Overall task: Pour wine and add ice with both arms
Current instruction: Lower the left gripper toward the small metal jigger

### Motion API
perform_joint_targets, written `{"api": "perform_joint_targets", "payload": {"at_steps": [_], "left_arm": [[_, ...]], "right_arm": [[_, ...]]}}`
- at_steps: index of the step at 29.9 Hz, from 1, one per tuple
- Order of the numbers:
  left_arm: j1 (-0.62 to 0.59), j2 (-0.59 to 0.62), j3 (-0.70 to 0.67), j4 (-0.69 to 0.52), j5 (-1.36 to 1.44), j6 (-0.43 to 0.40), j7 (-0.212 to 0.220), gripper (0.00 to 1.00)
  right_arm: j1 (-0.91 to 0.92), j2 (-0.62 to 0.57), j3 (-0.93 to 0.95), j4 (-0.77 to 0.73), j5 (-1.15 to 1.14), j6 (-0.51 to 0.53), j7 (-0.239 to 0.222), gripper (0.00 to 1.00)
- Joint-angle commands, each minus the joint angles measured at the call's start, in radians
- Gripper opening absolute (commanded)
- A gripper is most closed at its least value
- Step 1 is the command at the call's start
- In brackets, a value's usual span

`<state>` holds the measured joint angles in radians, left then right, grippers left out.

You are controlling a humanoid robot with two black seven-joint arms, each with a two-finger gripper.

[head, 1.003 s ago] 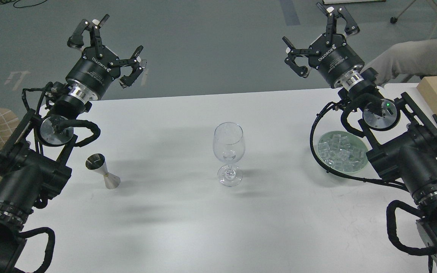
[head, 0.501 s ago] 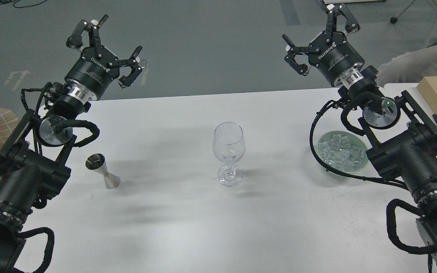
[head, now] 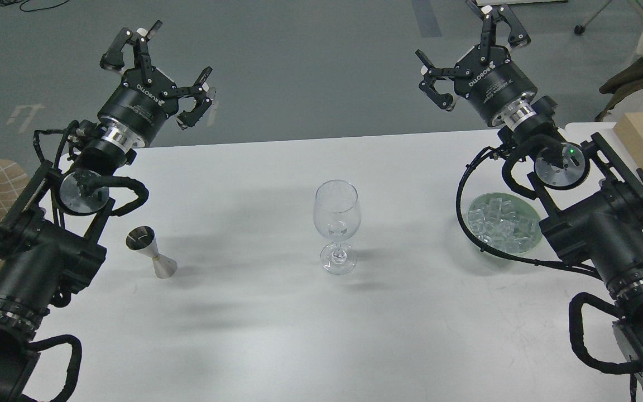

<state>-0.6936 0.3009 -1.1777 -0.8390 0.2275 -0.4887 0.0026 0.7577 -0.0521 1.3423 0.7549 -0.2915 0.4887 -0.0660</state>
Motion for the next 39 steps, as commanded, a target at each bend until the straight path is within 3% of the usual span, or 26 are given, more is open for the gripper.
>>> {"api": "perform_joint_targets", "payload": {"at_steps": [1,26,34,39], "left_arm": [[0.0,0.003,0.0,-0.003,-0.001,0.0,0.004,0.98],[0.147,0.017,-0.054,-0.14,-0.037,0.0,0.01,0.98],[0.273,0.063,-0.123,-0.32,-0.047,0.114,0.04,0.98],[0.371,0.086,-0.181,-0.448,-0.076,0.188,0.099,0.98]], "right_arm": [[0.0,0.0,0.0,0.0,0.0,0.0,0.0,1.0],[0.0,-0.002,0.0,-0.002,0.0,0.0,0.0,1.0],[-0.003,0.0,-0.002,-0.003,0.0,0.0,0.0,1.0],[-0.001,0.002,-0.002,-0.003,0.0,0.0,0.0,1.0]]}}
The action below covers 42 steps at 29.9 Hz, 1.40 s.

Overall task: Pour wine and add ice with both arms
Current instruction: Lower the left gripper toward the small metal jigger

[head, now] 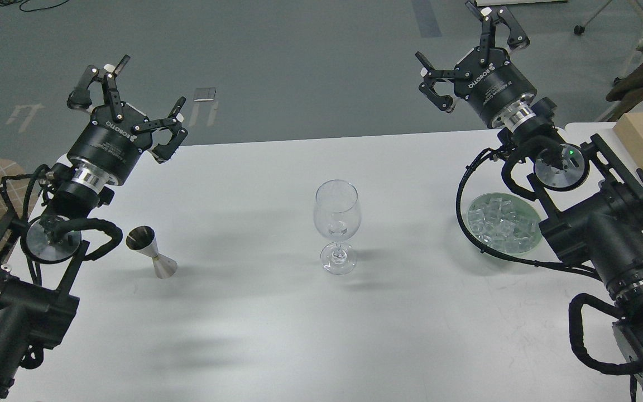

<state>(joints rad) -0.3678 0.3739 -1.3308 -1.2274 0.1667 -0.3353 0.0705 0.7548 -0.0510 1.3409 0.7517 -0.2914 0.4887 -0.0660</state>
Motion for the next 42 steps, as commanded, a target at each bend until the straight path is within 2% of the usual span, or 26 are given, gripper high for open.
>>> {"api": "perform_joint_targets", "payload": {"at_steps": [1,3,8,15,22,25,30,42], "left_arm": [[0.055,0.016,-0.037,-0.075,-0.021,0.044,0.038,0.98],[0.101,0.02,-0.063,-0.139,-0.053,0.09,0.057,0.98],[0.176,0.019,-0.105,-0.234,-0.098,0.156,0.06,0.98],[0.288,0.016,-0.169,-0.342,-0.148,0.187,0.06,0.98],[0.476,-0.01,-0.205,-0.463,-0.174,0.185,0.058,0.98],[0.549,-0.042,-0.214,-0.484,-0.176,0.182,0.058,0.98],[0.601,-0.089,-0.222,-0.494,-0.176,0.179,0.058,0.98],[0.682,-0.164,-0.217,-0.535,-0.179,0.176,0.066,0.98]], "right_arm": [[0.0,0.0,0.0,0.0,0.0,0.0,0.0,1.0],[0.0,0.0,0.0,0.0,0.0,0.0,0.0,1.0],[0.0,0.003,0.0,-0.002,0.0,0.0,0.0,1.0],[0.0,0.003,-0.002,-0.002,0.0,0.0,0.0,1.0],[0.0,0.005,-0.002,-0.002,0.0,0.0,0.0,1.0],[-0.003,0.011,-0.002,-0.002,0.0,0.0,0.0,1.0],[-0.005,0.013,-0.002,-0.002,0.0,0.0,0.0,1.0],[-0.005,0.013,-0.003,-0.002,0.0,-0.001,0.0,1.0]]}}
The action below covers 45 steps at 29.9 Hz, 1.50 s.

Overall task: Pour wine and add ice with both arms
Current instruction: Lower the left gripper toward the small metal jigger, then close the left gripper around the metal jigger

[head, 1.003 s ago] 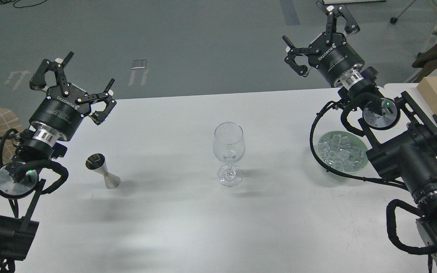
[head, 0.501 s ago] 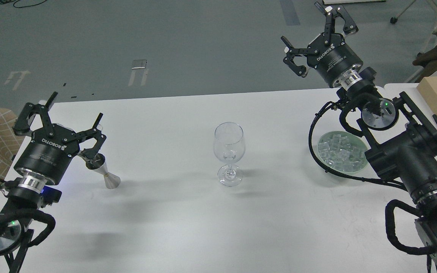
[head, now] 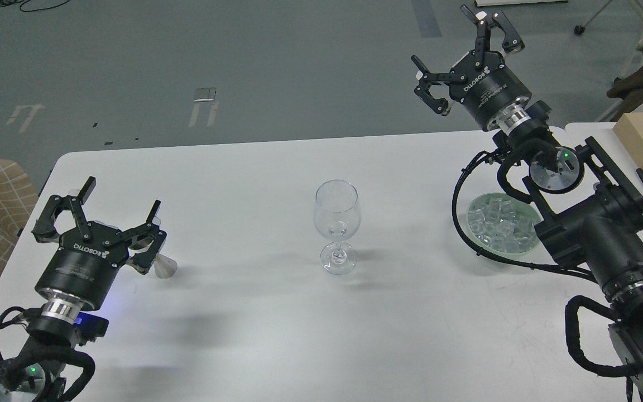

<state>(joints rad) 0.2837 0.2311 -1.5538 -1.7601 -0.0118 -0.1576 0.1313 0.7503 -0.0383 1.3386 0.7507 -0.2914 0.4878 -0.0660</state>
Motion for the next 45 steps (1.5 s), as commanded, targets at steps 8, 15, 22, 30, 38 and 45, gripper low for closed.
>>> {"api": "perform_joint_targets", "payload": {"at_steps": [8,15,22,30,38,45], "left_arm": [[0.081,-0.075,0.009,-0.001,-0.003,-0.005,0.04,0.98],[0.104,-0.13,0.001,0.001,-0.004,0.003,0.039,0.98],[0.123,-0.188,-0.002,0.004,-0.005,0.026,0.03,0.98],[0.124,-0.216,-0.003,0.014,-0.005,0.029,0.025,0.98],[0.13,-0.23,-0.003,0.016,-0.005,0.04,0.022,0.98],[0.129,-0.231,-0.003,0.03,-0.011,0.061,0.022,0.98]], "right_arm": [[0.0,0.0,0.001,0.001,0.0,-0.002,0.0,1.0],[0.001,0.006,0.001,-0.001,0.0,-0.002,0.0,1.0],[0.0,0.005,0.001,0.001,0.0,-0.002,0.0,1.0],[0.0,0.008,0.001,0.003,0.0,-0.002,0.0,1.0],[0.0,0.014,0.002,0.003,0.0,-0.003,0.002,1.0],[0.001,0.014,0.002,0.003,0.0,-0.003,0.002,1.0]]}}
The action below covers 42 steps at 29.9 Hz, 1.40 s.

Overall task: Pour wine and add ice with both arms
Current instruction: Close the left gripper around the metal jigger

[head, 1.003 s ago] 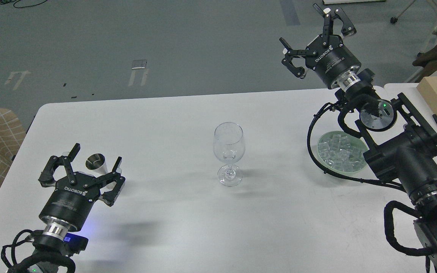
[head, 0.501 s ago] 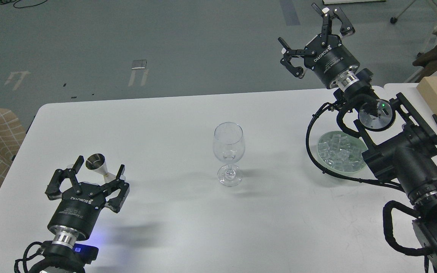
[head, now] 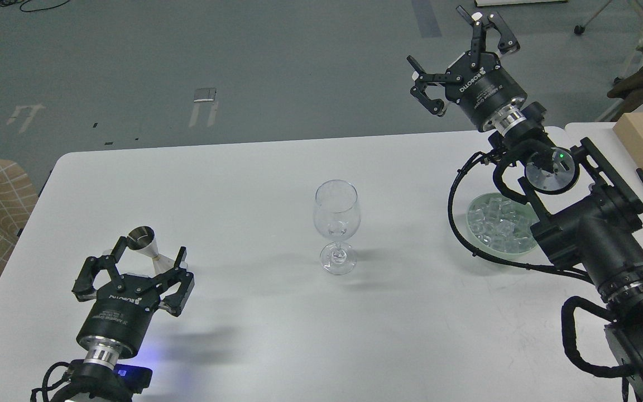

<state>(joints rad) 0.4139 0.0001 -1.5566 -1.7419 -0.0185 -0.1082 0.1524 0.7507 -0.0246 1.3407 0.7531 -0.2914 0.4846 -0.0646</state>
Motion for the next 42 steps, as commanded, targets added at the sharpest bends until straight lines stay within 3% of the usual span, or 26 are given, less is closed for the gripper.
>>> {"api": "perform_joint_targets", "payload": {"at_steps": [1,6,10,24,28,42], "left_arm": [[-0.001,0.0,0.0,0.018,-0.009,0.013,-0.001,0.98],[-0.009,0.0,-0.002,0.034,-0.011,0.013,-0.005,0.98],[-0.017,0.0,-0.006,0.053,-0.011,0.013,-0.039,0.98],[-0.032,0.0,-0.026,0.107,-0.011,0.015,-0.047,0.98],[-0.038,0.0,-0.031,0.113,-0.011,0.013,-0.092,0.98],[-0.072,0.0,-0.03,0.173,-0.032,0.013,-0.086,0.98]], "right_arm": [[0.001,0.0,0.0,0.0,0.0,-0.004,0.0,1.0],[0.001,0.0,0.0,0.0,0.0,-0.009,0.002,1.0],[0.001,0.0,0.0,0.0,0.0,-0.009,0.002,1.0],[0.002,0.0,0.002,0.0,0.0,-0.011,0.002,1.0],[0.009,0.0,0.002,0.0,0.0,-0.02,0.002,1.0],[0.009,0.002,0.002,0.0,0.0,-0.02,0.002,1.0]]}}
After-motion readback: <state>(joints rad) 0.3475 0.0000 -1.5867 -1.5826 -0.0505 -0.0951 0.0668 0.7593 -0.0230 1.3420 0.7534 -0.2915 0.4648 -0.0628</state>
